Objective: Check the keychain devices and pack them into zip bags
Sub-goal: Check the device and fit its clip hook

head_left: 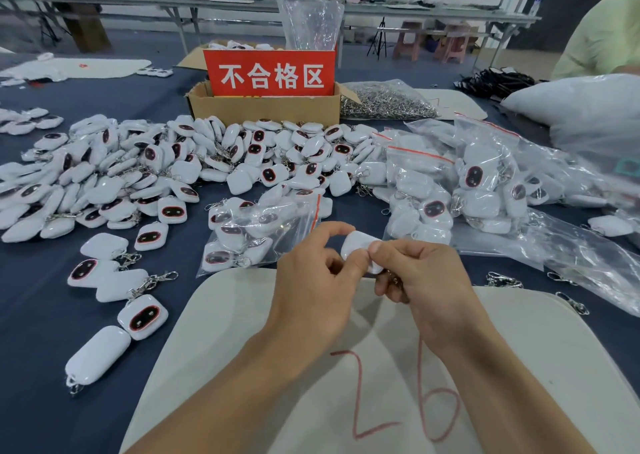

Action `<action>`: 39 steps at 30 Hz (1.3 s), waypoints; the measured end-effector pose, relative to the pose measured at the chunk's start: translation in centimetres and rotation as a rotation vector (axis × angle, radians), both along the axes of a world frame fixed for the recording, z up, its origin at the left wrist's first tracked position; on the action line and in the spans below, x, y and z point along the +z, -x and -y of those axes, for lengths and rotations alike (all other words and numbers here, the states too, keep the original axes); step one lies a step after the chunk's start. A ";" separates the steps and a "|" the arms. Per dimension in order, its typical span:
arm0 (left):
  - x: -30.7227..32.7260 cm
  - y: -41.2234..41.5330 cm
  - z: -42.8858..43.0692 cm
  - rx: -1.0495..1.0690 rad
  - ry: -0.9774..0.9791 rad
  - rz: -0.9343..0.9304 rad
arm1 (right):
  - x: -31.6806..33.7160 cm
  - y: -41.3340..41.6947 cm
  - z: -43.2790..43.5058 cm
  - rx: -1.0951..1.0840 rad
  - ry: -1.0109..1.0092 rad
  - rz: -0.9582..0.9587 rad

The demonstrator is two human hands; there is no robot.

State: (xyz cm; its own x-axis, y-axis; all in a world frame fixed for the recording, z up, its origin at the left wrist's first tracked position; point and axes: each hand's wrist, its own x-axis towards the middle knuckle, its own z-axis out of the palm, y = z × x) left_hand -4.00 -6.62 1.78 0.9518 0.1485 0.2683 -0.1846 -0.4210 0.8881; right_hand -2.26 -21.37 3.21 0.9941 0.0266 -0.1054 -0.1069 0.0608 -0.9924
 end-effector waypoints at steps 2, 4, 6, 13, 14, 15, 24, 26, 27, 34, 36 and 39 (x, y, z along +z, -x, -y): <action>0.2 0.1 0.0 0.026 0.011 -0.007 | -0.1 -0.1 0.1 -0.011 0.015 0.012; 0.3 0.2 -0.2 0.058 -0.008 0.007 | -0.2 -0.2 0.1 -0.024 0.022 0.021; 0.4 0.3 -0.4 0.126 -0.076 0.076 | -0.4 -0.3 0.1 -0.056 0.007 0.029; 0.8 -0.9 -2.8 0.431 -0.445 0.067 | -0.5 -0.2 0.1 -0.118 -0.086 0.139; 0.9 -1.1 -3.1 0.436 -0.466 0.012 | -0.4 -0.1 0.0 -0.118 -0.098 0.140; 0.9 -1.2 -3.2 0.439 -0.487 -0.026 | -0.4 -0.1 -0.1 -0.115 -0.104 0.134; 0.9 -0.9 -2.7 0.427 -0.470 -0.017 | -0.5 0.0 -1.7 -0.124 -0.022 0.136; 1.0 -1.0 -3.0 0.434 -0.511 -0.062 | -0.7 -0.2 -3.1 -0.108 -0.041 0.139; 1.1 -1.1 -3.2 0.436 -0.520 -0.076 | -0.7 -0.3 -3.7 -0.100 -0.032 0.136; 1.4 -0.2 -3.2 0.370 -0.389 0.147 | 0.3 -2.2 -6.8 0.048 -0.012 0.048; 1.4 0.0 -3.1 0.335 -0.367 0.224 | 0.5 -2.9 -7.4 0.136 0.062 0.023; 1.4 0.3 -3.2 0.280 -0.296 0.286 | 1.2 -4.0 -7.9 0.189 0.332 -0.031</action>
